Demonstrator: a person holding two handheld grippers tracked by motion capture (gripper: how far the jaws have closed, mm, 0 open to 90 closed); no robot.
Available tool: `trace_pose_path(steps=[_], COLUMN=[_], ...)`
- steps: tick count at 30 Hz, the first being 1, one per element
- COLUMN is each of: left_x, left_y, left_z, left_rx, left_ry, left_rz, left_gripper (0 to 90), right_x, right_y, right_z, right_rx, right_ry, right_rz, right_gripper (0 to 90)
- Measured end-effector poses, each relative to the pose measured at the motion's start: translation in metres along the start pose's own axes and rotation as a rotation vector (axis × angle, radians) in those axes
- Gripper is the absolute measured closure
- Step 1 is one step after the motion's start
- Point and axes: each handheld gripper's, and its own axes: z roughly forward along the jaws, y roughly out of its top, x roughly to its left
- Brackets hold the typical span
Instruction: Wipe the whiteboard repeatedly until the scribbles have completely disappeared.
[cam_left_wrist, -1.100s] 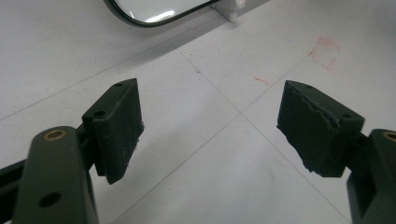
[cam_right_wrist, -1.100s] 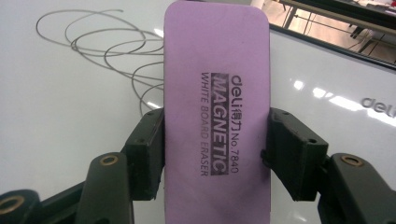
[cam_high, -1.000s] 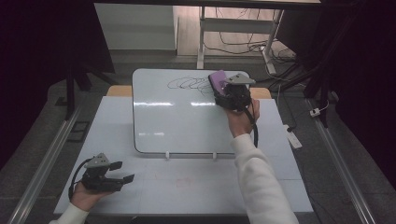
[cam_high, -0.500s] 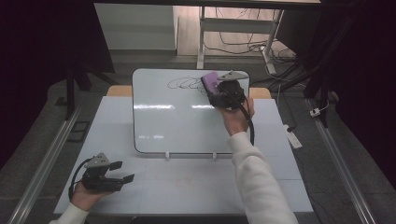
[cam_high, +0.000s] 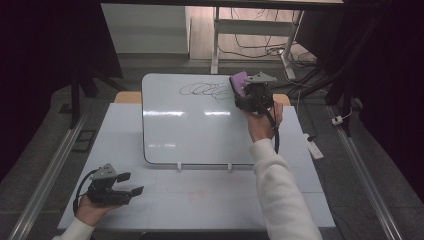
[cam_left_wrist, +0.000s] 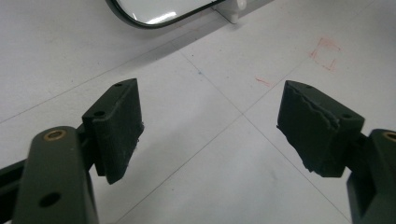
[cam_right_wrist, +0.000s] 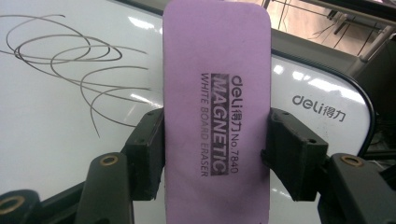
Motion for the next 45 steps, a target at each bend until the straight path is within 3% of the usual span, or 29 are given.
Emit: trace_pose_path(steps=[2, 5, 11, 15, 18, 28, 31, 33, 45], left_x=[0.0, 0.0, -0.001, 0.0, 0.0, 0.0, 0.0, 0.0, 0.0], left_y=[0.0, 0.0, 0.0, 0.0, 0.0, 0.0, 0.0, 0.0, 0.0], left_z=[0.0, 0.001, 0.0, 0.0, 0.0, -0.001, -0.001, -0.001, 0.0], left_rx=[0.0, 0.002, 0.001, -0.002, -0.003, -0.006, -0.005, -0.004, -0.003], left_ry=[0.002, 0.001, 0.001, 0.0, 0.0, -0.001, -0.003, -0.003, -0.003], left_rz=[0.001, 0.001, 0.003, 0.004, 0.002, 0.001, 0.0, 0.002, 0.005], left_gripper=[22.7, 22.7, 22.7, 22.7, 22.8, 22.7, 22.8, 22.8, 22.8], right_x=[0.003, 0.015, 0.053, 0.064, 0.061, 0.024, 0.023, 0.029, 0.089], right_y=[0.001, 0.002, 0.002, 0.003, 0.004, 0.007, 0.01, 0.011, 0.008], right_z=[0.001, 0.004, 0.011, 0.013, 0.013, 0.007, 0.01, 0.011, 0.022], right_rx=[0.004, 0.012, 0.019, 0.019, 0.013, -0.026, -0.017, -0.02, -0.018], right_ry=[-0.012, 0.033, 0.109, 0.132, 0.133, 0.03, 0.027, 0.017, 0.116], right_rz=[-0.016, -0.034, -0.1, -0.115, -0.11, -0.033, -0.025, -0.046, -0.136], right_gripper=[40.5, 40.5, 40.4, 40.4, 40.4, 40.4, 40.4, 40.4, 40.4])
